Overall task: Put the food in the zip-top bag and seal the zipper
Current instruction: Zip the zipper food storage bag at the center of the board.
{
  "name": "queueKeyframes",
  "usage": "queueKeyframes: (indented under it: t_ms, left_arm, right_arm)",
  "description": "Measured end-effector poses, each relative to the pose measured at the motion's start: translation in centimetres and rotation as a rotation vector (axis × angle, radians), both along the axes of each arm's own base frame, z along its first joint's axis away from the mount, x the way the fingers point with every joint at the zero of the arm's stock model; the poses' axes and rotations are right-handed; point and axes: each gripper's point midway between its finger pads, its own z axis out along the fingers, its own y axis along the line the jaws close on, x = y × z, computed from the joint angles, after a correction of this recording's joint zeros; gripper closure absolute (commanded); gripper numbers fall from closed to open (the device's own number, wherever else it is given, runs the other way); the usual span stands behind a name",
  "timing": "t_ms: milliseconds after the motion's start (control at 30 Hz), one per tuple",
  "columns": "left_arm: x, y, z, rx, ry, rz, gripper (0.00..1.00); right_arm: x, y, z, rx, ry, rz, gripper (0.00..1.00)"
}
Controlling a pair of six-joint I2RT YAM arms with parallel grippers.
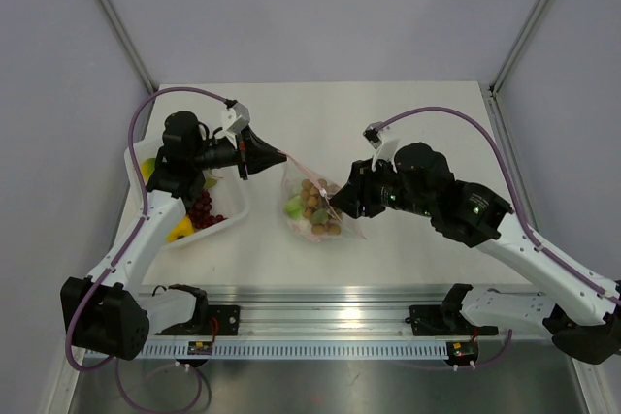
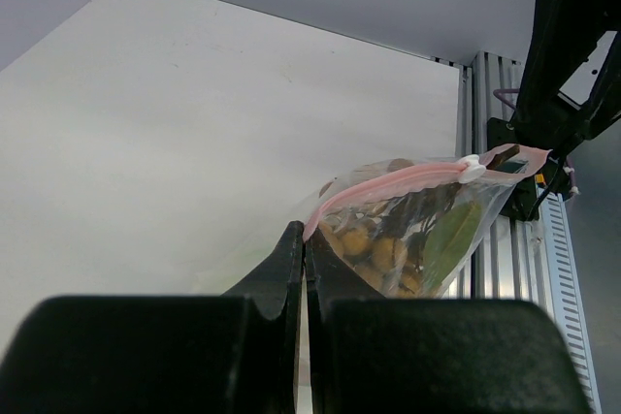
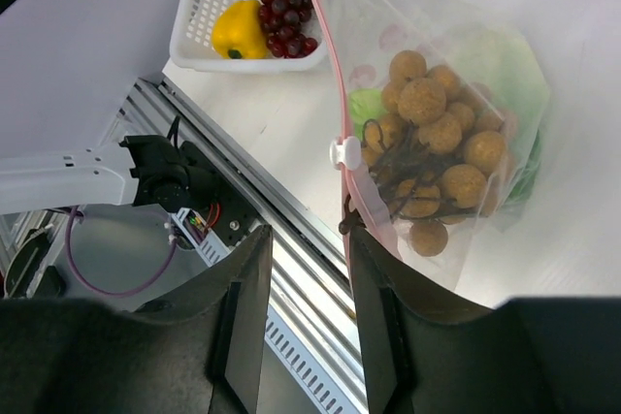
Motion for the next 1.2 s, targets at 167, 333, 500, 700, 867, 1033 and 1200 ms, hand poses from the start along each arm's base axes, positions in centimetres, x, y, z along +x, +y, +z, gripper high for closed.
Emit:
queueKeyframes:
  t_ms: [167, 333, 500, 700, 867, 1033, 1200]
  left_arm:
    - [0.0, 0.0, -0.1, 0.001, 0.004, 0.000, 1.00]
    - [0.0, 0.0, -0.1, 0.001, 0.004, 0.000, 1.00]
    - [0.0, 0.0, -0.1, 0.001, 0.004, 0.000, 1.00]
    - [0.0, 0.0, -0.1, 0.001, 0.005, 0.000, 1.00]
    - [-0.1, 0.0, -0.2, 0.003, 0.010, 0.000, 1.00]
    - [-0.1, 0.0, -0.2, 0.003, 0.010, 0.000, 1.00]
    - [-0.1, 0.0, -0.2, 0.003, 0.011, 0.000, 1.00]
  right_arm:
    - [0.2, -0.1, -0.7, -0.024, 0.010, -0.011, 0.59]
    - [0.5, 0.4, -1.5, -0.045, 0.026, -0.006, 0.64]
    - [0.4, 0.7, -1.9, -0.054, 0.037, 0.006, 0.64]
    - [0.5, 0.8, -2.3, -0.062, 0.043, 0.013, 0.64]
    - [0.6, 1.0, -2.6, -0.072, 0.048, 0.015, 0.65]
    - [0.6, 0.9, -2.7, -0.078, 0.044, 0.016, 0.73]
    - [0.5, 0.7, -3.0, -0.094, 0.050, 0.018, 0.85]
